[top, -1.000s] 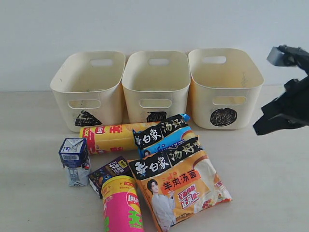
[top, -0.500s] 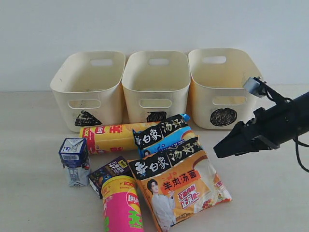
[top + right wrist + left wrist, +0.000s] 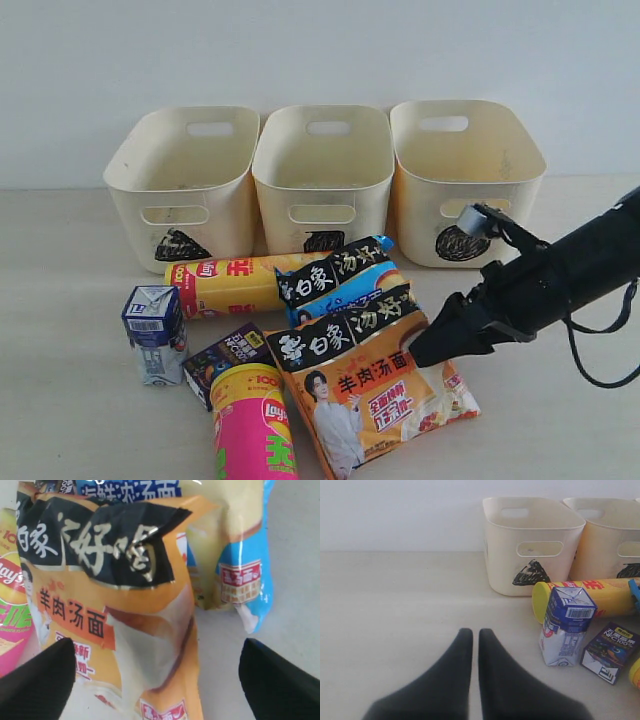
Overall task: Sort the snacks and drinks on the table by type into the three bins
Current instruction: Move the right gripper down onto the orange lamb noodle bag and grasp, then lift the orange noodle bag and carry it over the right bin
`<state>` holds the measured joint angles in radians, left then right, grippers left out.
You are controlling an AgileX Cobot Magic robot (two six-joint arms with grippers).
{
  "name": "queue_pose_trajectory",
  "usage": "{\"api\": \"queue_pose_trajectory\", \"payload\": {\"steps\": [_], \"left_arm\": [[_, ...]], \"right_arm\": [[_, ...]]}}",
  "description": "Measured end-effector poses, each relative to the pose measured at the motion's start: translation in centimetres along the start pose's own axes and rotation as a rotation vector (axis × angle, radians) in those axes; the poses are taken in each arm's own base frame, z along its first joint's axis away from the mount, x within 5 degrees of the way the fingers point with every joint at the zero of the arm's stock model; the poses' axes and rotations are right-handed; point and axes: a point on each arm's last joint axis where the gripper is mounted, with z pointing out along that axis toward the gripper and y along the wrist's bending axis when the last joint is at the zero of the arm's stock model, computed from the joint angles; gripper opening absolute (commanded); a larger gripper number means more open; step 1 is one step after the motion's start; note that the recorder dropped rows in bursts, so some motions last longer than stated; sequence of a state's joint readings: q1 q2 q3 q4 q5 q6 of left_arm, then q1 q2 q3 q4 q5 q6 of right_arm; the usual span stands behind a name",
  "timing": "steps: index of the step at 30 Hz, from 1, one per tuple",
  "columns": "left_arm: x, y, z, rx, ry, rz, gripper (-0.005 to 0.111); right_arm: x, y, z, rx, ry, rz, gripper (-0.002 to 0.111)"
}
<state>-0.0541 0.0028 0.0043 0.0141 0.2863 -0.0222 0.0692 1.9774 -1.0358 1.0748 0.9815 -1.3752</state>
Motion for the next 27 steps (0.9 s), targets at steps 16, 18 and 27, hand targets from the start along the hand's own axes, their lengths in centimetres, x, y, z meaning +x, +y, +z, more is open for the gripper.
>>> {"api": "queue_pose_trajectory", "payload": {"steps": [16,18,27], "left_arm": [[0.0,0.0,0.0,0.000,0.000,0.000,0.004],[0.0,0.0,0.0,0.000,0.000,0.000,0.004],[0.0,0.0,0.0,0.000,0.000,0.000,0.004]], "right_arm": [[0.2,0.5,3.5,-0.065,0.026,-0.002,0.079],[0.2,0.6,3.6,-0.067,0.025,-0.002,0.074],[0.1,0.6,3.6,-0.069,0.025,0.034,-0.001]]}}
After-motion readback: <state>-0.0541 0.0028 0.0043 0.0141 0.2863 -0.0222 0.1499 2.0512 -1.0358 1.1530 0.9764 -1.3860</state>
